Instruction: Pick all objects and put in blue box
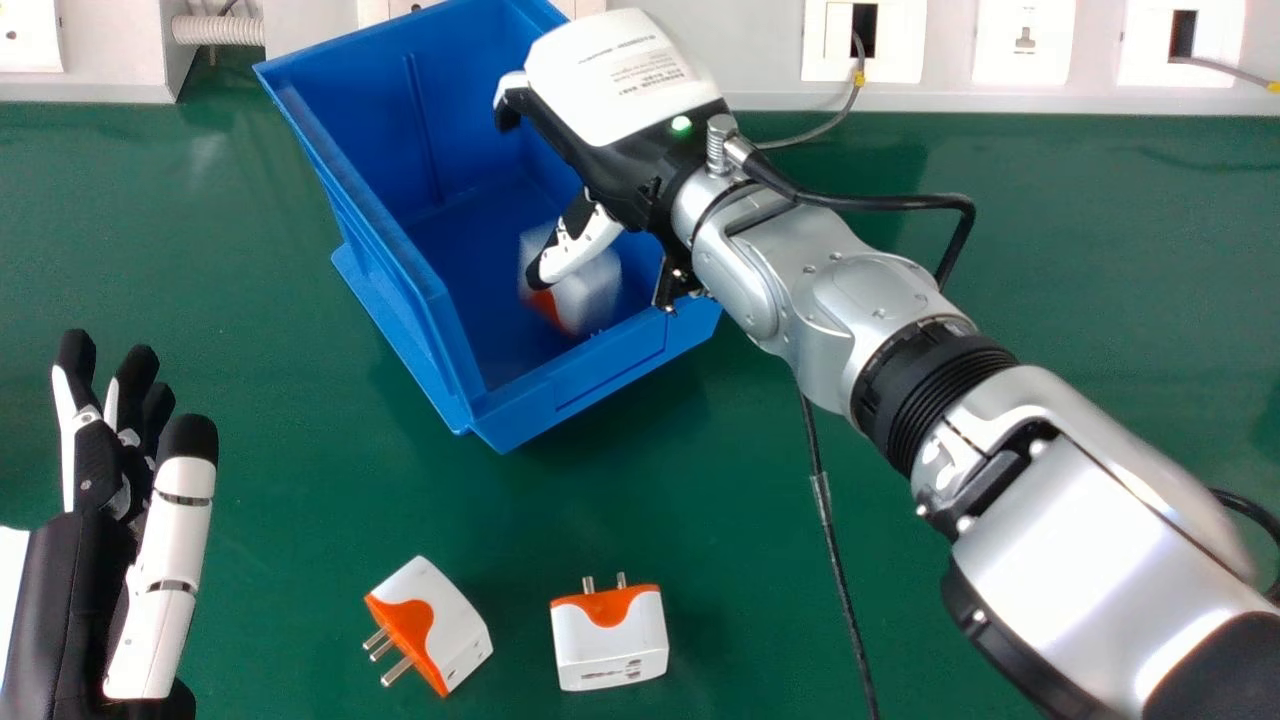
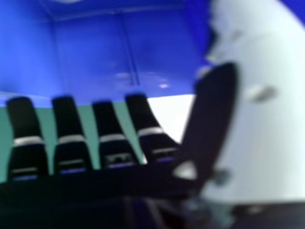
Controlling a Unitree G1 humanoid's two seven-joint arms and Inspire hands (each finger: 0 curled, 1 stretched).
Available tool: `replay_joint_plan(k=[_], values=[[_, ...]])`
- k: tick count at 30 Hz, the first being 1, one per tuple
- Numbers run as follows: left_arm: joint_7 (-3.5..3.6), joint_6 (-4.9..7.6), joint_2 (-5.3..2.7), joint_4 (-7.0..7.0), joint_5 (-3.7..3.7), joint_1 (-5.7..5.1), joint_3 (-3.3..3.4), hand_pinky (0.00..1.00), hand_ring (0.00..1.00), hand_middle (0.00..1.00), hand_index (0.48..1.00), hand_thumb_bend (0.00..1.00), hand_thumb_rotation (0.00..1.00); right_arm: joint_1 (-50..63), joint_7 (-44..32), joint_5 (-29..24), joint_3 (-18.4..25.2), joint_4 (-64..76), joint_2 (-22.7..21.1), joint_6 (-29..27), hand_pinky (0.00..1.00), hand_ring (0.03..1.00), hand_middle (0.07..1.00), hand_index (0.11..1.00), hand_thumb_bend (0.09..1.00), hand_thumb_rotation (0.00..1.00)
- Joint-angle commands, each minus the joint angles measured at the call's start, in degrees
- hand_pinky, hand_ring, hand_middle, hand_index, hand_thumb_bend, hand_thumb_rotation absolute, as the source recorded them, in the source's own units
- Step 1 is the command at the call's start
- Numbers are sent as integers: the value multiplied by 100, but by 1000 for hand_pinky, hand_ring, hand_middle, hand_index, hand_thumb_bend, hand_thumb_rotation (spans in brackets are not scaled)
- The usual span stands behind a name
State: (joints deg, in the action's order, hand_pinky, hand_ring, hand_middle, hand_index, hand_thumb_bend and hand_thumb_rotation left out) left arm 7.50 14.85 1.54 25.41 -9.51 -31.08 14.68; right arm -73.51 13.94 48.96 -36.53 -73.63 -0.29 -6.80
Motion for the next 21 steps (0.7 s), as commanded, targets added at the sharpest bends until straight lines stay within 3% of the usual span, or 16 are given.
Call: replay_joint_plan(k=[1,8,11,15,18,21], values=[[-3,90,46,81,10,13,3,1000,1000,1000,996,370,764,-87,103,-103,61,176,-40,54,755,871,922,887,615,498],[-39,60,64,66,75,104,19,1000,1000,1000,996,363,767,-46,243,-151,93,227,-65,28,799,914,959,921,609,528],[-2,93,79,22,24,157,29,1000,1000,1000,994,362,766,8,422,-178,102,311,-120,-35,813,928,970,934,598,537],[-22,85,65,26,41,192,22,1000,1000,1000,993,345,755,165,689,-293,216,511,-238,-272,806,926,968,932,594,538],[-27,96,40,22,11,224,5,1000,1000,1000,991,344,755,462,946,-389,351,889,-427,-607,791,916,959,925,594,520],[22,140,51,-34,-40,243,8,1000,1000,1000,990,334,751,1198,1368,-403,462,1822,-830,-1046,784,914,958,925,583,509]])
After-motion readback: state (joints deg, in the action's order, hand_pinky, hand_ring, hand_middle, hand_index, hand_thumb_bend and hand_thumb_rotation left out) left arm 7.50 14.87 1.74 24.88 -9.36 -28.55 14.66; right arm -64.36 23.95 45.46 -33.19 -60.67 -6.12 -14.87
